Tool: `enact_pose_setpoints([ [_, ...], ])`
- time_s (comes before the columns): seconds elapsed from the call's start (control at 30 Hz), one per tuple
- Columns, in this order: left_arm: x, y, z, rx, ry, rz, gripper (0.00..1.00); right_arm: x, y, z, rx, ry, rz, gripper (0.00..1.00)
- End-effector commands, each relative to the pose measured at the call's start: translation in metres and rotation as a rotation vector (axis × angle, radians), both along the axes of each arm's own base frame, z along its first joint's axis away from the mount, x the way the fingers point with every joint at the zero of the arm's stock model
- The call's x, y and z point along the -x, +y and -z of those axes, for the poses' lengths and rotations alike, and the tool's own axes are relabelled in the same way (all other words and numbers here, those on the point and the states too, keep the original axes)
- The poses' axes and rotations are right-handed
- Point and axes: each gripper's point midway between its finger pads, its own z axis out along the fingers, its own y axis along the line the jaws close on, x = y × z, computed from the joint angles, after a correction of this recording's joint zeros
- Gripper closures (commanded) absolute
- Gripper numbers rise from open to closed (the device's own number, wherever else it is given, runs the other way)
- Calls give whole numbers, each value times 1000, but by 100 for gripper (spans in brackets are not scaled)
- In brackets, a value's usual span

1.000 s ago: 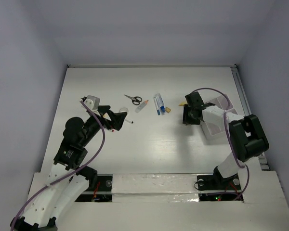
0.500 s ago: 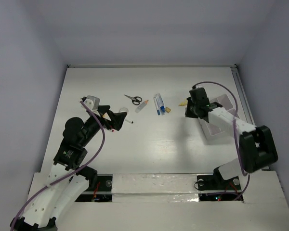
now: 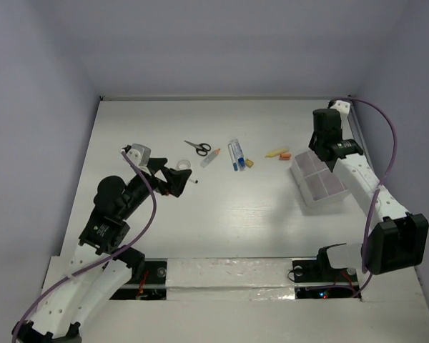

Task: Sort the stationery into containers
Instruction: Place the pen in the storage box.

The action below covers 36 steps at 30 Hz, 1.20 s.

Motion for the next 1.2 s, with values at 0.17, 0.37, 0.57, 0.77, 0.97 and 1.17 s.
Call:
enact_pose_setpoints([
  [0.17,6,-7,-26,22,-66,28,1,8,-54,3,165,150,144,94],
  [0.37,8,-7,-27,22,-69,29,1,0,-61,18,191,220,138,94],
  [0.57,5,-4,-25,11,-66,8,1,-6,-67,27,219,259,155,93],
  [0.77,3,-5,-23,7,-56,8,1,-4,-71,25,220,259,158,76],
  [0.97,1,-5,-21,4,-51,3,1,-3,-69,22,209,247,148,51],
  [1.17,0,-5,-20,2,-47,2,1,-7,-59,0,156,168,100,49],
])
